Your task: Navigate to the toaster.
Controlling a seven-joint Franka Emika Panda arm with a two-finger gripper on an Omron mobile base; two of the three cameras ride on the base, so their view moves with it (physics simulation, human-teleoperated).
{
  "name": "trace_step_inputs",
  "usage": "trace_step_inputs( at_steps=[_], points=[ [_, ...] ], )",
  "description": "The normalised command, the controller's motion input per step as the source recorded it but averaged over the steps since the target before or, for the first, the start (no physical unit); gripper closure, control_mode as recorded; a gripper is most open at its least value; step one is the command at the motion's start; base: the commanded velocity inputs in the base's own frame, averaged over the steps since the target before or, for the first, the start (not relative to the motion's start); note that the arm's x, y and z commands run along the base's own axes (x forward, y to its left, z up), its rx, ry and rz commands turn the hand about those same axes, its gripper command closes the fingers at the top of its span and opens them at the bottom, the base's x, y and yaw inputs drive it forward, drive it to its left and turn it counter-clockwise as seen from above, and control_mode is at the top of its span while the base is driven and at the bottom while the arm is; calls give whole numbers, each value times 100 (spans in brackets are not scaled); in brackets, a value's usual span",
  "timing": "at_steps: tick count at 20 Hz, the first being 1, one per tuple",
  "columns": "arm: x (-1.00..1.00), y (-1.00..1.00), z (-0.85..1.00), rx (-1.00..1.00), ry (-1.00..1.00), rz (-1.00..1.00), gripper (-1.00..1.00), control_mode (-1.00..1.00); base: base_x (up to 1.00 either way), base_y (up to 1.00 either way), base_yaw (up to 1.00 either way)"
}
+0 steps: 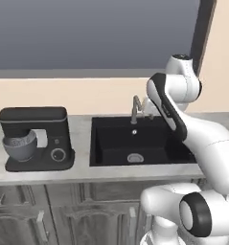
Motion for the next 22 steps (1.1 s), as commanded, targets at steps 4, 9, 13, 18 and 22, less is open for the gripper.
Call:
trace_step_inputs(
  at_steps=[4, 9, 13, 18, 22],
  points=[
    [0, 0, 0, 0, 0, 0, -100, 100, 6, 63, 76],
    [0, 0, 0, 0, 0, 0, -100, 100, 0, 52, 96],
    [0, 0, 0, 0, 0, 0, -100, 100, 0, 34, 100],
    [0, 0, 0, 0, 0, 0, -100, 100, 0, 30, 99],
    [0, 0, 0, 0, 0, 0, -100, 100, -3, 29, 97]
  ],
)
